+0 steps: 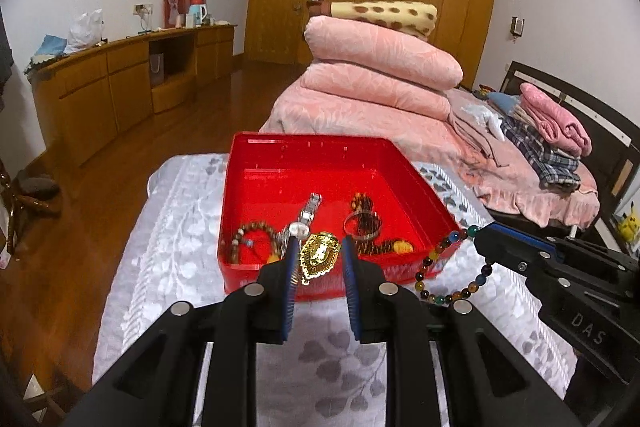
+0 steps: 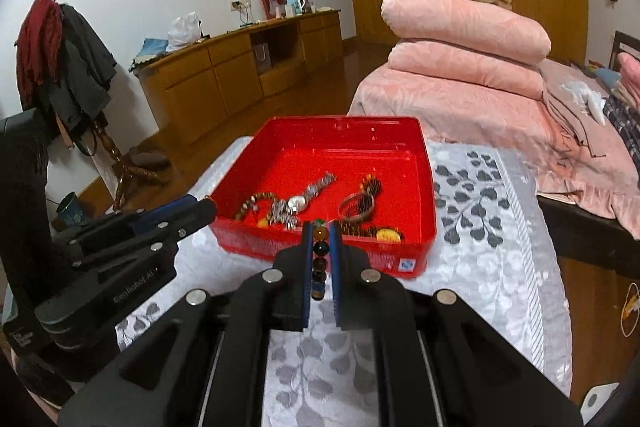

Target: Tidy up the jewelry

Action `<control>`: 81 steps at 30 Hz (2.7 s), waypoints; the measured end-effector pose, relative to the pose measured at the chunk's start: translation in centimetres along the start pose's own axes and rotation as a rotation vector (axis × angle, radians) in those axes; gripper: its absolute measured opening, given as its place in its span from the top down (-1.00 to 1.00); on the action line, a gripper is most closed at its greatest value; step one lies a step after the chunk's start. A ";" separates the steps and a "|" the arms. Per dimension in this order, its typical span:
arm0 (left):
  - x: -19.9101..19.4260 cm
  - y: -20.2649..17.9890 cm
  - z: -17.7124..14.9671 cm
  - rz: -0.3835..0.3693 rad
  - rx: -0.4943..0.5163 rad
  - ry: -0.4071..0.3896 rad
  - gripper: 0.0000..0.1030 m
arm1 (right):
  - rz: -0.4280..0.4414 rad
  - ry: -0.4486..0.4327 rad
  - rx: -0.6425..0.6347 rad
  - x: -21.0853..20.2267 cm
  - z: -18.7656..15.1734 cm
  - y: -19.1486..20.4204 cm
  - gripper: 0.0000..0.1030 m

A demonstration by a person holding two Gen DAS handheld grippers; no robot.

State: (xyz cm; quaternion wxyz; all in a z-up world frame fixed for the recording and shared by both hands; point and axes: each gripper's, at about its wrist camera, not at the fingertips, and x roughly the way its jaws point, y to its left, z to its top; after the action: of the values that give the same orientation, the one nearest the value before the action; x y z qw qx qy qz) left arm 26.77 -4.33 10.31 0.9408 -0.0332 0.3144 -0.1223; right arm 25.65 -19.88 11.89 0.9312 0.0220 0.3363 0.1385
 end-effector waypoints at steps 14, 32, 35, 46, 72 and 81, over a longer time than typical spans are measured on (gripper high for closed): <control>5.2 1.1 2.8 0.008 -0.045 0.017 0.58 | 0.044 -0.016 0.084 4.1 3.4 -1.3 0.86; 7.8 2.1 3.2 0.043 -0.056 0.038 -0.21 | -0.056 -0.009 0.119 7.1 3.2 -3.9 0.27; 6.9 2.5 2.8 0.056 -0.050 0.026 -0.36 | -0.078 -0.035 0.109 6.2 2.8 -3.9 0.08; 3.4 2.9 0.5 0.085 -0.017 -0.013 -0.65 | -0.119 -0.085 0.066 2.9 0.1 -3.4 -0.63; -4.6 0.6 -5.0 0.098 0.043 -0.214 -0.77 | -0.140 -0.244 -0.018 -4.2 -5.4 -0.9 -0.89; -6.9 0.2 -5.4 0.091 0.053 -0.291 -0.77 | -0.172 -0.323 -0.074 -5.8 -6.6 0.3 -0.88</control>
State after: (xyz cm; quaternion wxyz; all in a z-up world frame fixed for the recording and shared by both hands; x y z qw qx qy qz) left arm 18.25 -2.34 9.96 0.9815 -0.0112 0.1726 -0.0816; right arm 17.14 -21.55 10.39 0.9817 -0.0194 0.1778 0.0653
